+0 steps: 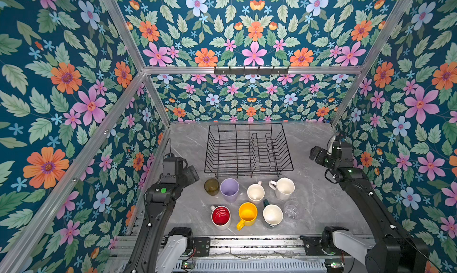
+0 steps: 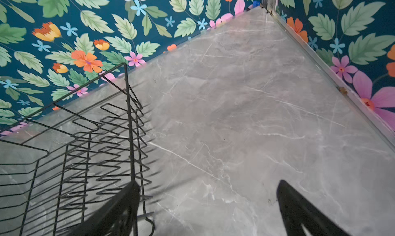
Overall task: Load cups into a dish rack
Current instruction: Pick up the cup from the bottom-center of the table.
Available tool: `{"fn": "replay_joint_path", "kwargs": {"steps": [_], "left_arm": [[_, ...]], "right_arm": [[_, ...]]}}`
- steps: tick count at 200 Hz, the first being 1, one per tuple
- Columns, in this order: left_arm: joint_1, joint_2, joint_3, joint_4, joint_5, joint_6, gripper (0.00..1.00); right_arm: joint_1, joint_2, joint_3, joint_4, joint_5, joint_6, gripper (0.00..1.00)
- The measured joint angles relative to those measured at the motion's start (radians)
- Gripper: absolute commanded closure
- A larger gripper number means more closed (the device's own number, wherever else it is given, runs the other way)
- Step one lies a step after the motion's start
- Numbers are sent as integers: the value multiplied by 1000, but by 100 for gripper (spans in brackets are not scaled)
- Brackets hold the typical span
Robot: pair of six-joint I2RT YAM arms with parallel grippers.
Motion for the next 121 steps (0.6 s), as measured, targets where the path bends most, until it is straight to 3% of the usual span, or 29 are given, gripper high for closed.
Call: {"fn": "replay_joint_path", "kwargs": {"steps": [62, 121], "left_arm": [[-298, -56, -37, -158, 20, -141, 20], [-378, -86, -50, -262, 65, -203, 30]], "right_arm": [[0, 31, -4, -28, -5, -1, 1], [-1, 44, -10, -31, -17, -3, 1]]}}
